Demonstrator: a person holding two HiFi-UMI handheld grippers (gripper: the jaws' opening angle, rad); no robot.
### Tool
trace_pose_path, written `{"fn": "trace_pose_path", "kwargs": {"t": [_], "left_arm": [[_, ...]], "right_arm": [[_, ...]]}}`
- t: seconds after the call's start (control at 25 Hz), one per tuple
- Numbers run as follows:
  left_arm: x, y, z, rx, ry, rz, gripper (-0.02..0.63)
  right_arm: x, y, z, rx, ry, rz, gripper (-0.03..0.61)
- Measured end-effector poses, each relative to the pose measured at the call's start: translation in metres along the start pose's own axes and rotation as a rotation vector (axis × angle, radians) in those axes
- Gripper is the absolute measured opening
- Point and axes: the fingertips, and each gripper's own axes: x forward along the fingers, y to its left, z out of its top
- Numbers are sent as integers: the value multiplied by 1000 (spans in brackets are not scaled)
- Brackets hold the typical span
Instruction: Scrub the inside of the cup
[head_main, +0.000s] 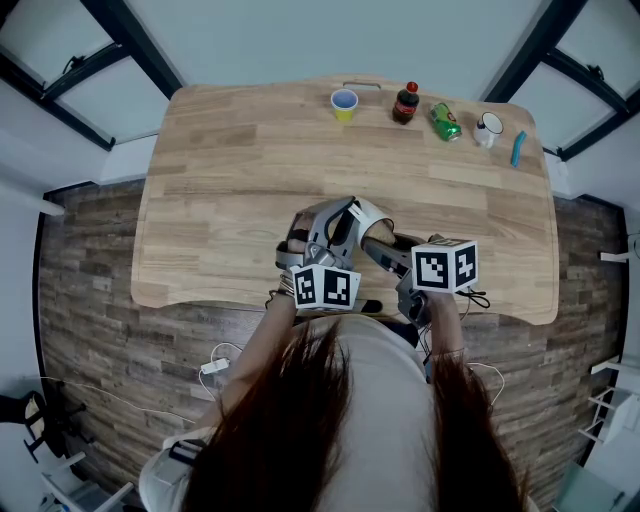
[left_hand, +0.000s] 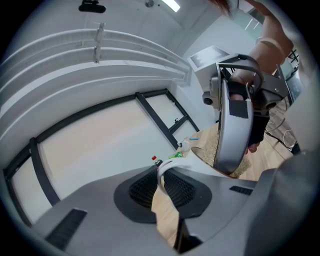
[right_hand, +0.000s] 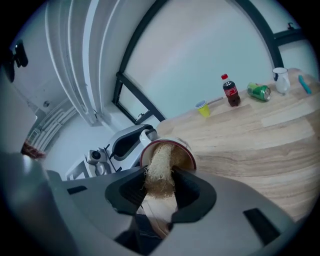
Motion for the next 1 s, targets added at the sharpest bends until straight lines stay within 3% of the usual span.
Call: {"fn": "trace_pose_path", "kwargs": {"t": [0.48, 1.0], "left_arm": [[0, 4, 0, -77, 31, -17, 46], [2, 0, -5, -98, 59, -40, 46]], "right_arm": [[-2, 2, 1, -324, 88, -152, 146], [-3, 2, -4, -650, 209, -298, 146]]}}
